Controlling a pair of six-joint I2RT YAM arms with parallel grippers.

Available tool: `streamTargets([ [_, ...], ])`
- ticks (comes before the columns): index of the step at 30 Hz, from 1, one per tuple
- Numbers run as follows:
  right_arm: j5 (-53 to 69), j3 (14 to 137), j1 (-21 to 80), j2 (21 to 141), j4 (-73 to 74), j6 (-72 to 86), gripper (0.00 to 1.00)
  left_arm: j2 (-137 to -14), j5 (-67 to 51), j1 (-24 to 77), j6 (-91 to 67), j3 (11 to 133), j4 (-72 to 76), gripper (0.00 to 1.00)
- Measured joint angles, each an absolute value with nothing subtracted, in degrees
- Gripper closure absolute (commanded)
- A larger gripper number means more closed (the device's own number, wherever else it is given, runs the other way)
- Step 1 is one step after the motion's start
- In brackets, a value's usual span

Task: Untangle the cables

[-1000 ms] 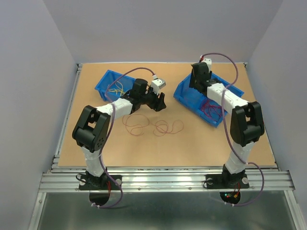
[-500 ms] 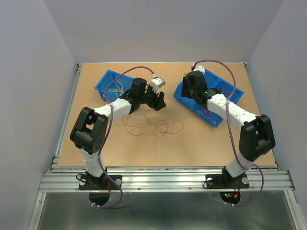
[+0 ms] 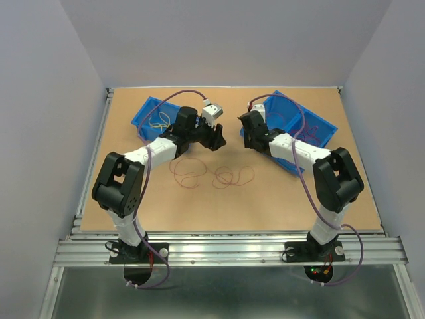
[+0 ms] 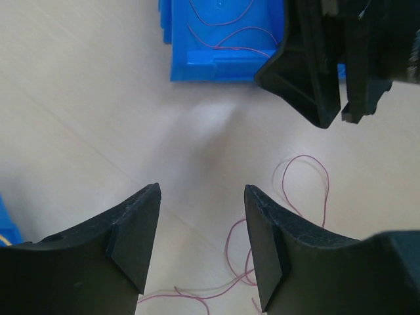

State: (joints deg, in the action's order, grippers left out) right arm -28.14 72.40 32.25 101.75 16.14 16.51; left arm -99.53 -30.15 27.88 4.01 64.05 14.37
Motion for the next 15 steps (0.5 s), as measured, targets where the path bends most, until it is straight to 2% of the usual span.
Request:
streamTargets([
  [7, -31.68, 72.4, 32.23, 104.18, 16.43, 16.23, 0.55, -98.32, -30.2, 27.16, 3.55, 63.79, 15.59, 0.35],
  [15, -33.85, 72.42, 31.86, 104.9, 16.36, 15.94, 0.73, -98.32, -30.24, 27.16, 3.55, 63.44, 15.64, 0.35],
])
